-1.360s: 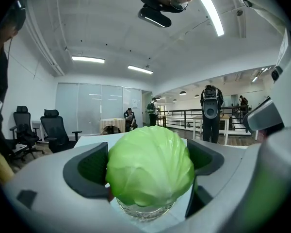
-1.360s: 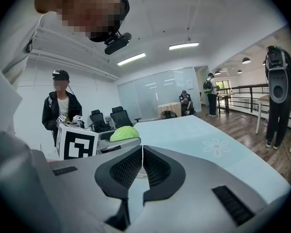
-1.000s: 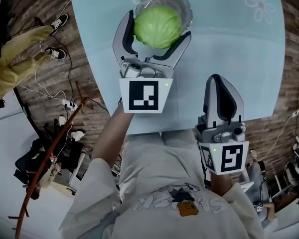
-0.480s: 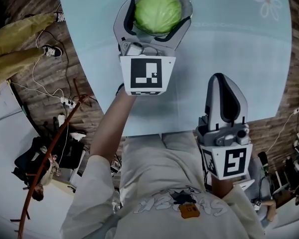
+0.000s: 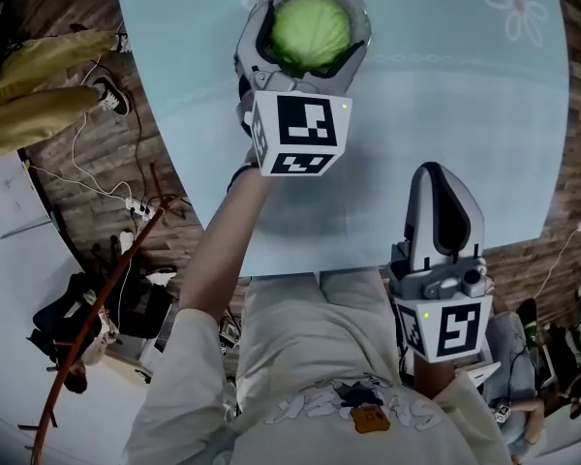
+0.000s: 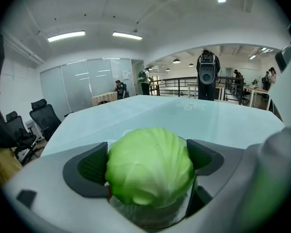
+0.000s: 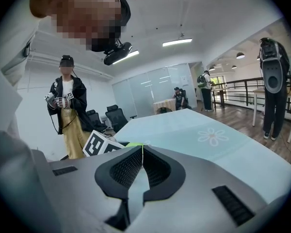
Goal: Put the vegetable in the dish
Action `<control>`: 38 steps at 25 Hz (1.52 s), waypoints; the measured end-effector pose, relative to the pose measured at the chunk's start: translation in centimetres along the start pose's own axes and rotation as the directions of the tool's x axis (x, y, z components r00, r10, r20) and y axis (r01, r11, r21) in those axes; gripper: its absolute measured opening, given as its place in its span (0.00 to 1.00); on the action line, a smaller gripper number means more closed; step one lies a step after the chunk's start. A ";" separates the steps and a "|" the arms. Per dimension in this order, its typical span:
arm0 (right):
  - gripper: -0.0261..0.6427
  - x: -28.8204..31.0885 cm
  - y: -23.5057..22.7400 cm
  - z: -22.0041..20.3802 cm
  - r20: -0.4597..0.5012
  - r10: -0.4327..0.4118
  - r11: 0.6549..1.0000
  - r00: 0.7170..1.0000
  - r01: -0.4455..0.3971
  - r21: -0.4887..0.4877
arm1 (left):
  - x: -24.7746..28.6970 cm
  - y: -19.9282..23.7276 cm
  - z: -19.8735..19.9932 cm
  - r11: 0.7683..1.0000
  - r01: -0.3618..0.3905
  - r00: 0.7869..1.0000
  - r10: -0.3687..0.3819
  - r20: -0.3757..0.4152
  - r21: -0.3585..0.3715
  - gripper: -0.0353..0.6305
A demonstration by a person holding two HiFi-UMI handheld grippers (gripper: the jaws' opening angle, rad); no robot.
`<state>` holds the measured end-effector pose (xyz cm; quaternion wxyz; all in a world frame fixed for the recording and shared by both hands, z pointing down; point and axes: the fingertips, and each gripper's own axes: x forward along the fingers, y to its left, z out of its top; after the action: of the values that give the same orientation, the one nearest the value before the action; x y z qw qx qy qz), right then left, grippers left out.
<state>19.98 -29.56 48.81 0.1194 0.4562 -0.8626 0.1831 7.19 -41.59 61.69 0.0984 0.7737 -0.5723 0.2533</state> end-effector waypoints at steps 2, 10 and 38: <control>0.08 -0.2 -0.1 -0.1 0.003 -0.003 1.000 1.000 0.003 0.001 | 0.2 -0.2 -0.5 1.000 0.008 1.000 -0.008 -0.024 0.010 0.83; 0.08 -0.7 0.0 0.0 0.012 0.003 1.000 1.000 -0.003 0.008 | 0.2 0.1 2.3 0.997 -0.027 1.000 0.027 0.005 0.077 0.82; 0.07 -4.2 4.7 3.0 0.045 -0.012 1.000 0.999 0.013 -0.013 | -11.3 0.2 3.8 0.996 -0.073 0.997 0.074 0.013 -0.042 0.08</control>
<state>18.34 -25.27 43.55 0.1040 0.4648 -0.8634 0.1663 5.61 -33.86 52.76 0.1009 0.7517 -0.6063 0.2393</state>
